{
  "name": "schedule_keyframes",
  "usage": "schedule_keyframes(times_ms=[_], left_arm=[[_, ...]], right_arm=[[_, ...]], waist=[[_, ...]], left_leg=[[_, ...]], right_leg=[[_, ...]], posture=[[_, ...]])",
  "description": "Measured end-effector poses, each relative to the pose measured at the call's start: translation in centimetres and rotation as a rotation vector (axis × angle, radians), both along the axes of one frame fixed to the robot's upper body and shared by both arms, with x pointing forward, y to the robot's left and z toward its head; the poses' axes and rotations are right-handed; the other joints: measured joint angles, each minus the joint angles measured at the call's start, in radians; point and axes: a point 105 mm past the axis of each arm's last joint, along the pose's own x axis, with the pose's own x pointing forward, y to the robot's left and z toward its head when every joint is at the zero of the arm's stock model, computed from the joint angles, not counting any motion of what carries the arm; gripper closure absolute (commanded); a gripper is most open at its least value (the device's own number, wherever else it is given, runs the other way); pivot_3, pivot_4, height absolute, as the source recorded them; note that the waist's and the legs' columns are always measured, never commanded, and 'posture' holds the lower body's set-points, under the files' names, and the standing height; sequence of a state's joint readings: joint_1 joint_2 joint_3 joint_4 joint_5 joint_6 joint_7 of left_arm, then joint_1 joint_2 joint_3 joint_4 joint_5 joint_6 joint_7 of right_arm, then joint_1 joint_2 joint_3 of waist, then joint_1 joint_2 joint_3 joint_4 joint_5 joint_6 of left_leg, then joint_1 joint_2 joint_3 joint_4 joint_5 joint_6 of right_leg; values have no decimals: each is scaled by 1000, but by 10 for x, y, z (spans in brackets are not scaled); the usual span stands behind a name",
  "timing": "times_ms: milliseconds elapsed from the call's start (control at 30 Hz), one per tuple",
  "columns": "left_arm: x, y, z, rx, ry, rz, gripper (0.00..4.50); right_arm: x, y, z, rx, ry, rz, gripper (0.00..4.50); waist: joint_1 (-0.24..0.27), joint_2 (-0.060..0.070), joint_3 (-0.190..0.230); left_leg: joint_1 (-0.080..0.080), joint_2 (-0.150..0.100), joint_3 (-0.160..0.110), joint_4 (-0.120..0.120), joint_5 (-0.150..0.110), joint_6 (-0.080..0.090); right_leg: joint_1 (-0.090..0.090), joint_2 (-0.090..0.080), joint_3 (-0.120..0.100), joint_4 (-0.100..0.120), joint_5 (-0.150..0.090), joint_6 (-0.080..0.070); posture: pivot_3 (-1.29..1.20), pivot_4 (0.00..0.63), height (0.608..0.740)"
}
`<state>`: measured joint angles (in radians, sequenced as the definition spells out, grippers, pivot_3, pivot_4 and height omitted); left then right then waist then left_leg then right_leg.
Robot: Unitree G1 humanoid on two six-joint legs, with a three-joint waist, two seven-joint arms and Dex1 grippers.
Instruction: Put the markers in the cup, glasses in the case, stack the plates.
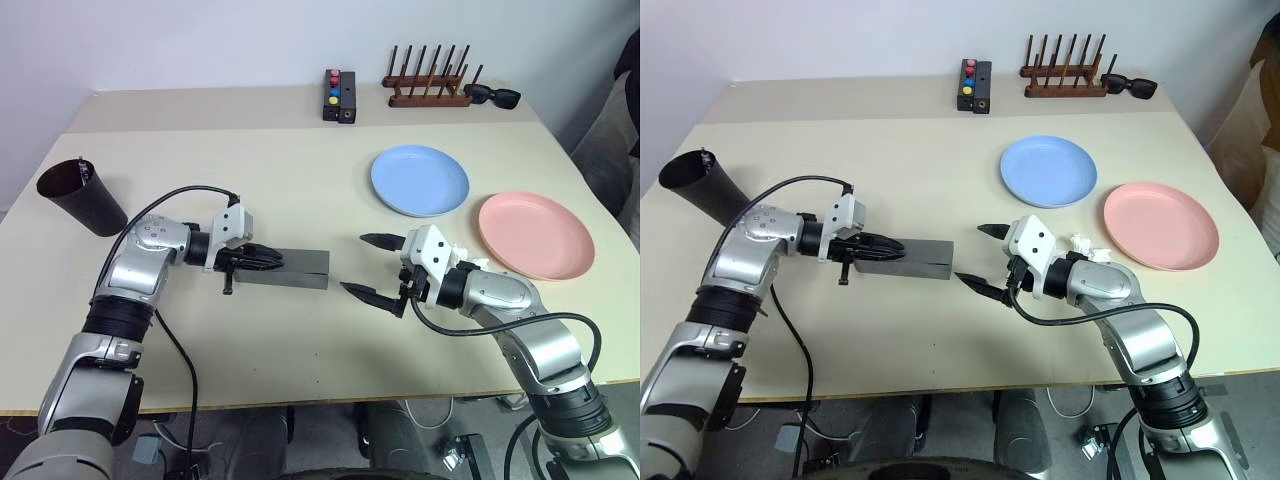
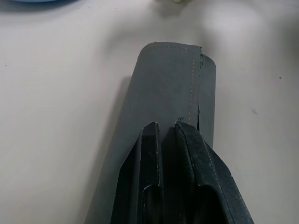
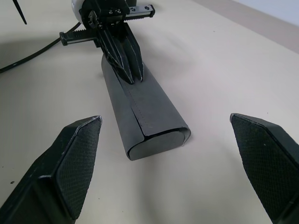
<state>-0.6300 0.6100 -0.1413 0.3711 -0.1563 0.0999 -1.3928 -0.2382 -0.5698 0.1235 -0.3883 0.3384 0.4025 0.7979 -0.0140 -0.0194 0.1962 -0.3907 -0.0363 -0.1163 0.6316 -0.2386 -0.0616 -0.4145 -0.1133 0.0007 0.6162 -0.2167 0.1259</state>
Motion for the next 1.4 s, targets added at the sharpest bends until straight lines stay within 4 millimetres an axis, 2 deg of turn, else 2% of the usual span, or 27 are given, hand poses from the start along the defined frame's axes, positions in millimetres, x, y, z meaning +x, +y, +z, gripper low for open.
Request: schedule_keyframes(times_ms=[167,367,467,567,700,800,933,1033,1133,1233,1400], left_arm=[[0,-1,3,-71,12,39,4003],[0,0,42,-231,-77,96,4003],[-5,4,48,-261,-96,126,4003],[-11,8,46,-267,-98,178,4003],[-22,11,46,-293,-105,235,4003],[-31,8,40,-317,-76,264,4003],[-37,7,37,-328,-65,297,4003],[-43,0,41,-396,-51,297,4003],[-50,-7,47,-452,-45,281,4003],[-56,-11,51,-481,-46,267,4056],[-56,-10,47,-480,-30,294,4056]], right_arm=[[1,-1,0,0,-2,-6,0],[11,-16,8,-18,-37,-71,0],[21,-31,8,-55,-57,-139,0],[44,-50,7,-114,-98,-260,0],[77,-71,14,-210,-190,-401,0],[94,-74,12,-273,-228,-429,0],[113,-78,-4,-388,-241,-442,0],[129,-86,-16,-478,-241,-465,0],[139,-88,-20,-506,-257,-486,0],[145,-95,-22,-530,-263,-519,1318],[146,-94,-33,-561,-265,-510,3922]], waist=[[0,0,0],[0,0,0],[-4,0,0],[-6,0,0],[-4,0,0],[-4,0,0],[-4,0,0],[-5,0,0],[-6,1,0],[-6,1,0],[-7,1,0]], left_leg=[[0,0,0,0,0,0],[0,0,0,0,0,0],[0,0,0,0,0,0],[0,0,0,0,0,0],[0,0,1,-1,0,0],[0,0,1,-1,0,0],[0,0,1,-1,0,0],[0,0,1,-1,0,0],[0,0,1,-1,0,0],[0,0,1,-1,0,0],[0,0,1,-1,0,0]], right_leg=[[0,0,0,0,0,0],[0,0,0,0,0,0],[0,0,0,0,0,0],[-1,0,0,0,0,0],[-1,0,0,0,0,-1],[-1,0,0,-1,0,-1],[-1,0,1,-1,0,-1],[-1,0,1,-1,0,-1],[-1,0,1,-1,0,-1],[-1,0,1,-1,0,-1],[0,0,1,-1,0,-1]], posture=[[0,150,734],[0,150,734],[0,150,734],[0,150,734],[0,150,734],[0,150,734],[0,150,734],[0,150,734],[0,150,734],[0,150,734],[0,150,734]])
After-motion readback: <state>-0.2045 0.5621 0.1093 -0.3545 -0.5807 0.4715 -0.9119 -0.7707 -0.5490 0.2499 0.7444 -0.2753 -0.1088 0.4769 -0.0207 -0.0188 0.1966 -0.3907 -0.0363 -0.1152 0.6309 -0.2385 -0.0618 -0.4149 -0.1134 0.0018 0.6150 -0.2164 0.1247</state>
